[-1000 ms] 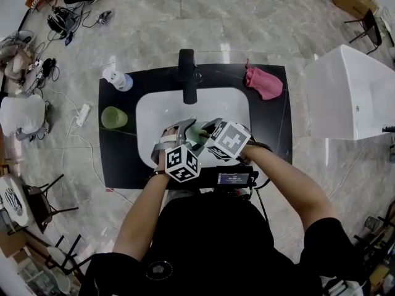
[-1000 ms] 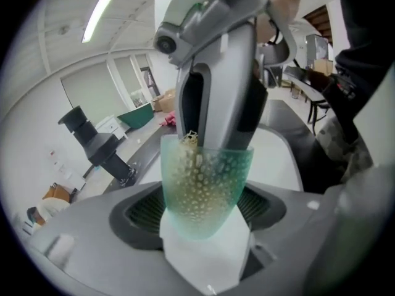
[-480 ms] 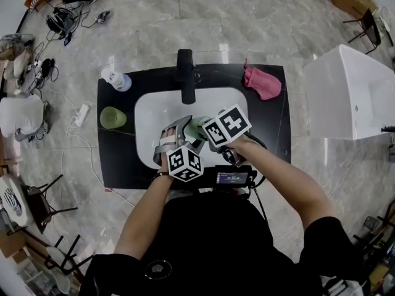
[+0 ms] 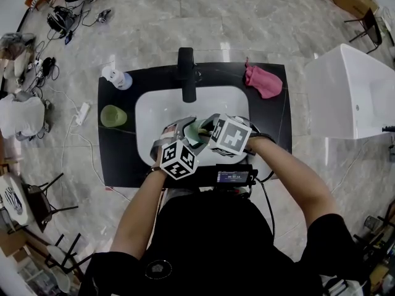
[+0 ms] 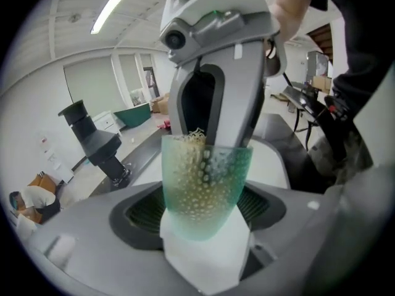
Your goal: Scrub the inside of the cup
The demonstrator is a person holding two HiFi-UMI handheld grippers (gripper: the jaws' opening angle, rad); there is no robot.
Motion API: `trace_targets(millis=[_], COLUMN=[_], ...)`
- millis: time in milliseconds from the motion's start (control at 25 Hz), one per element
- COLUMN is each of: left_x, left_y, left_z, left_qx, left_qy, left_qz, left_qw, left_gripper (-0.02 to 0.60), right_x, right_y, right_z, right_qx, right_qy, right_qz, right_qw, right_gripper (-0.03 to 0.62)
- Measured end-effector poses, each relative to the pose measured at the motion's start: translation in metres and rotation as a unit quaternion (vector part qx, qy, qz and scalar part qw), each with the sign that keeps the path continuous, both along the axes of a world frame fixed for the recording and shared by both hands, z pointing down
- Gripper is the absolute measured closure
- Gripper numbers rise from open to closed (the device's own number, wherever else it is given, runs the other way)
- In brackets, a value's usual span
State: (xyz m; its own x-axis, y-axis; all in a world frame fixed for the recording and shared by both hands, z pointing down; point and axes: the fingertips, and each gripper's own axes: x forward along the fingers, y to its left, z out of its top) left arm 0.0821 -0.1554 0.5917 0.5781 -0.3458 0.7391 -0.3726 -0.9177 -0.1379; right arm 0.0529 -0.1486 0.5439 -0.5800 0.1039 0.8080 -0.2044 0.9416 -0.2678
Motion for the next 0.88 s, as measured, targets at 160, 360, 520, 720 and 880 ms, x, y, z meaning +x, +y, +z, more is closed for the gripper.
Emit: trace_targets(millis=[160,360,520,720,880], left_x=[0.003,0.003,0.0,-0.001,-0.005], left_y=[0.006,0.015,0.019,0.023,0.018], left_z=[-0.002,-0.001,-0.001,-0.001,-0.003], left_qx=[-0.029,-0.059,-0.074,-0.082,-0.08], left_qy=[0.013,0.021,0.023,0.023,0.031], left_qz=[0.025,0.048,0.051,0.057,0.042], left_qw=[0.9992,0.9969,0.9957,0.9947,0.9954], left_gripper=[0.224,0.224,0.224,0.224,0.225], right_x=[0.003,0.011,0.015,0.019,0.021], right_y=[0.012,0.021,0.016,0.008,0.002], right_z=[0.005,0.004,-0.001,-0.007,-0.01], right_qx=[0.028,0.084,0.148,0.225,0.257], right_qy=[0.009,0.026,0.03,0.041,0.04], right_qz=[-0.07,-0.149,-0.185,-0.217,-0.216], right_qw=[0.997,0.985,0.971,0.949,0.941], right_gripper=[0.551,0.551,0.551,0.551,0.551])
